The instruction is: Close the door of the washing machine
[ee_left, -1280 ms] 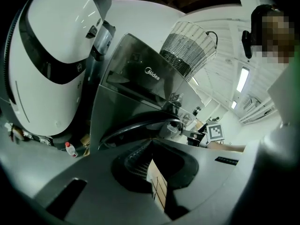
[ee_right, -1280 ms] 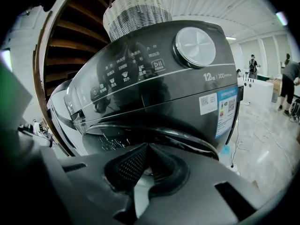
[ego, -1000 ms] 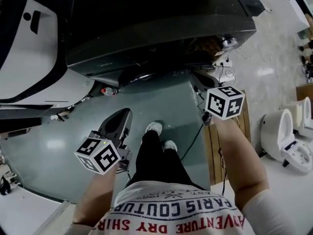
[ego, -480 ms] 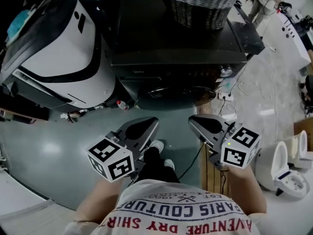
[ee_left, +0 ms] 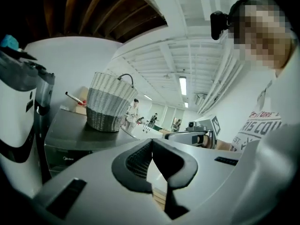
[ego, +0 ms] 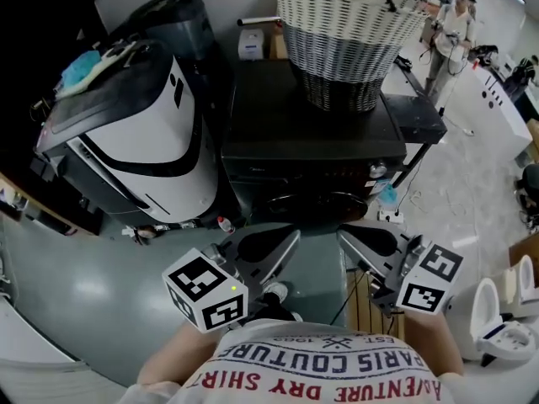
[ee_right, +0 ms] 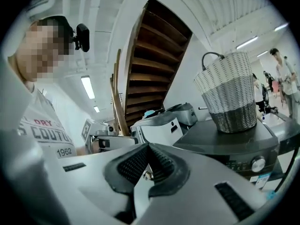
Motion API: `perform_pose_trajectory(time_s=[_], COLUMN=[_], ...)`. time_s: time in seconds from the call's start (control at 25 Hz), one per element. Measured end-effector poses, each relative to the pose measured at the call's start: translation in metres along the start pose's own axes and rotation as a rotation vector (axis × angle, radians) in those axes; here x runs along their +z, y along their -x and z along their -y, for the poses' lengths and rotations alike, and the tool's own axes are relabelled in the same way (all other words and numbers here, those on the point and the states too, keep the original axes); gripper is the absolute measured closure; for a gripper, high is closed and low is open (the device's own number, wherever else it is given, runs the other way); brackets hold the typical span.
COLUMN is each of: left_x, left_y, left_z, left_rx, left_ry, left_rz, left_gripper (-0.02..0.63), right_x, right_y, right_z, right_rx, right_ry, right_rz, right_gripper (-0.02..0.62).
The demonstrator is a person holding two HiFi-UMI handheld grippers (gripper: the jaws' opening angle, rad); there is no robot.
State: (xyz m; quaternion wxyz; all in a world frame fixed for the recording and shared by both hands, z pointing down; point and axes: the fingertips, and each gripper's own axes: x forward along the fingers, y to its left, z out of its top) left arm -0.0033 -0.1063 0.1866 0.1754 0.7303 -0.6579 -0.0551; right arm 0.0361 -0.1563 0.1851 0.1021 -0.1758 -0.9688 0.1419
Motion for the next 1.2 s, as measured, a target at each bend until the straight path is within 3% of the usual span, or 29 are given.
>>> perform_pose_trajectory(time_s=[0.32, 1.2], left_x=[0.02, 0.013], left_y=[-0.004, -0.025], left_z=[0.015, 0.028], left_rx=[-0.018, -0.055], left_ry=[-0.014, -0.054], left_rz=[0.043, -0.013], left_gripper=[0.58, 0.58], right_x=[0.02, 0.016], right_y=[0.019, 0.031], right_z=[-0.007, 0.0], right_rx=[0.012, -0.009], right_ry=[0.017, 0.013], right_rz=[0.064, 0.075], right_gripper=[0.574, 0.574])
